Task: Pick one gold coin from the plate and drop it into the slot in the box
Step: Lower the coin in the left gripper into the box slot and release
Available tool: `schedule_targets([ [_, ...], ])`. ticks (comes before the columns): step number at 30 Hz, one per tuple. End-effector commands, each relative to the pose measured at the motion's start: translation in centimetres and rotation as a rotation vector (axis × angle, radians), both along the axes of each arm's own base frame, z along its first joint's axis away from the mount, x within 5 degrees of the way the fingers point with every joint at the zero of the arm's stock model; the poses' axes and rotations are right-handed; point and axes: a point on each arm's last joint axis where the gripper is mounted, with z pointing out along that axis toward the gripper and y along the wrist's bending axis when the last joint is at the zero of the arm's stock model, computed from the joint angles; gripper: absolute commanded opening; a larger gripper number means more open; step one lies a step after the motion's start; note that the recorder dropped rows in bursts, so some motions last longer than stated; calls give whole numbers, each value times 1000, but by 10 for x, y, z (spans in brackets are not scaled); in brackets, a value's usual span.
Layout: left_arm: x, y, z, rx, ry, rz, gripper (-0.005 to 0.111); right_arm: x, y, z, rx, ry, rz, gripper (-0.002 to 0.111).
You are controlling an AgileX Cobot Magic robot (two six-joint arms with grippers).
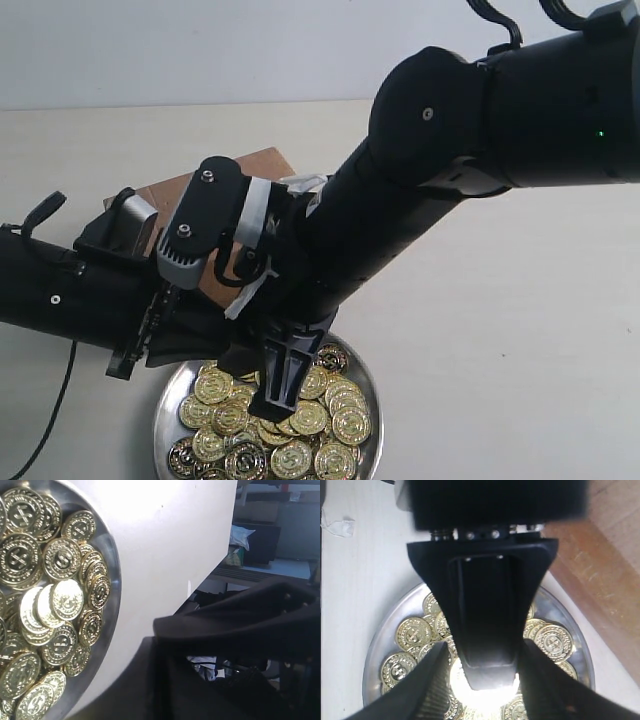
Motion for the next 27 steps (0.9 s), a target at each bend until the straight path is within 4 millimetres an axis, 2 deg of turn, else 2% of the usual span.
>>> schedule_targets([
  [1,2,-2,1,-13,-7,4,0,-1,0,4,5,-12,11,30],
  [2,2,-2,1,-13,-7,4,0,-1,0,4,6,-14,10,31],
  [4,2,-2,1,-13,-8,3,0,0,0,5,8,-20,4,47],
  [5,1,-2,1,-15,-7,-2,0,1,0,5,13,-26,-9,63],
  [6,0,-2,1,-14,-7,-16,0,2,0,5,18,-23,-31,74],
  [9,-2,-1,0,-1,-10,-46,0,2,-4,16,21,-50,-67,89],
  [14,1,-2,4,-11,-30,-70,0,-15,-24,53,-14,-97,-62,90],
  [17,8,-3,19,-57,-77,-111,0,-25,-39,79,-12,-124,-141,90],
  [20,21,1,45,-66,-205,-161,0,-37,-56,103,12,-119,-276,90],
  [21,32,6,63,-60,-293,-159,0,-45,-64,115,31,-123,-313,90],
  [24,49,17,108,-52,-522,-151,0,-60,-77,132,59,-137,-316,90],
  [25,53,20,117,-19,-598,-153,0,-63,-79,135,57,-132,-314,90],
  [26,61,24,128,85,-741,-189,0,-69,-84,138,51,-126,-307,90],
  [27,65,26,131,157,-796,-210,0,-72,-86,140,45,-120,-302,90],
])
